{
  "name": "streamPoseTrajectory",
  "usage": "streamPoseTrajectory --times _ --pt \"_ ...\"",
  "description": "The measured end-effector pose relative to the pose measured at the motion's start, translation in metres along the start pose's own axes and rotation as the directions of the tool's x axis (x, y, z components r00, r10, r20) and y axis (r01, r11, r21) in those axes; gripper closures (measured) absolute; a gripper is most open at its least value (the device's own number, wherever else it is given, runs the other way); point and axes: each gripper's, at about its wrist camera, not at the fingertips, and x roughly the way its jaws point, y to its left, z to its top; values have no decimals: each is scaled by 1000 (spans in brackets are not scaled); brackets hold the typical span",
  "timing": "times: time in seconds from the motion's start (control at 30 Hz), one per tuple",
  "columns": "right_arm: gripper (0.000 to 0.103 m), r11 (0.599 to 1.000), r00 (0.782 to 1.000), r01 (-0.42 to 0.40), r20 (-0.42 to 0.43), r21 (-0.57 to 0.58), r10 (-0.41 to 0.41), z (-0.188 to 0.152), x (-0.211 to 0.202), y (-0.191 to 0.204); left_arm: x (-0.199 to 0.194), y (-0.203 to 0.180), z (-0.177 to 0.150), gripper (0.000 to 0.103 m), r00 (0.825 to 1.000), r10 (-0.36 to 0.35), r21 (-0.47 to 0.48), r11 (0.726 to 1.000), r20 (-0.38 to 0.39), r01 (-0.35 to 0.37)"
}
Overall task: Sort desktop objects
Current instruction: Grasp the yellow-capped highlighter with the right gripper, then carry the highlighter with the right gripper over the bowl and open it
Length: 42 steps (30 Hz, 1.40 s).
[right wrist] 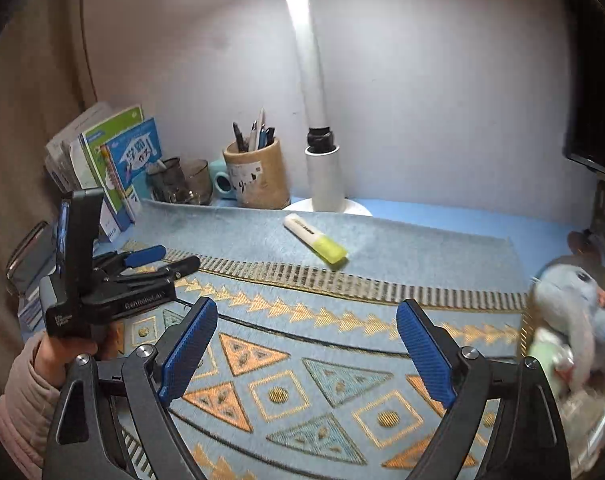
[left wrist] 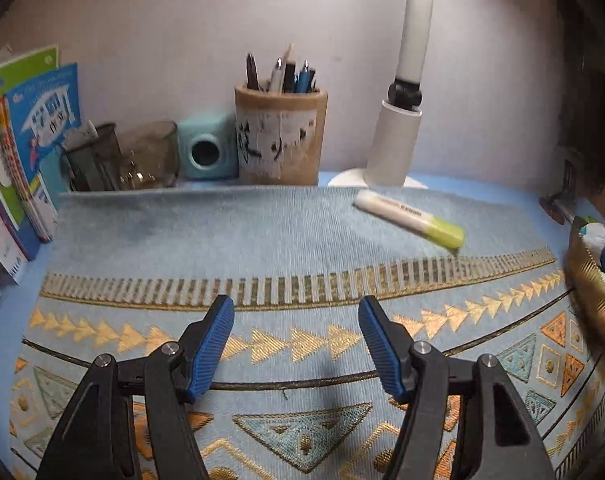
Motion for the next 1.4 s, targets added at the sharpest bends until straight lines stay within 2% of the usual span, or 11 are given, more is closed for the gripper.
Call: streamPoseTrajectory --times 0.1,0.2,0.43,0.57,0.63,0.73,0.83,1.1,1.27,1.3,1.4 --pt "12 1000 1000 9 -9 -23 -9 12 44 -5 19 -9 -14 42 996 -11 47 999 -86 15" --pt "12 999 1000 -9 -22 -32 9 25 83 -14 14 -15 -21 42 998 -3 58 998 -70 7" --pt "13 986 988 105 -100 -128 -118 38 156 -9 0 -13 -25 33 999 36 31 999 -25 -35" --pt "33 989 988 59 -130 -135 -77 40 168 -9 3 -5 -25 33 998 37 2 999 -55 -36" --pt "35 987 987 71 -129 -146 -90 40 168 -6 5 -4 -25 33 997 49 -1 999 -65 -49" --pt "65 989 989 45 -132 -140 -63 37 162 -1 4 -6 -27 33 997 50 11 999 -66 -49" --pt "79 987 985 71 -147 -144 -92 29 149 5 7 -9 -27 33 996 48 25 999 -69 -47" --pt "79 996 956 86 -282 27 -75 -27 77 -22 9 -19 -28 28 996 19 55 998 -91 -14" --pt "77 985 954 161 -263 55 -142 -75 34 -34 5 -34 -32 28 996 16 103 995 -84 -7" --pt "75 984 954 171 -256 41 -155 -78 31 -31 5 -37 -32 28 996 17 113 994 -85 -7" --pt "47 986 960 163 -238 37 -149 -86 27 -27 6 -41 -34 28 996 5 129 992 -94 7"
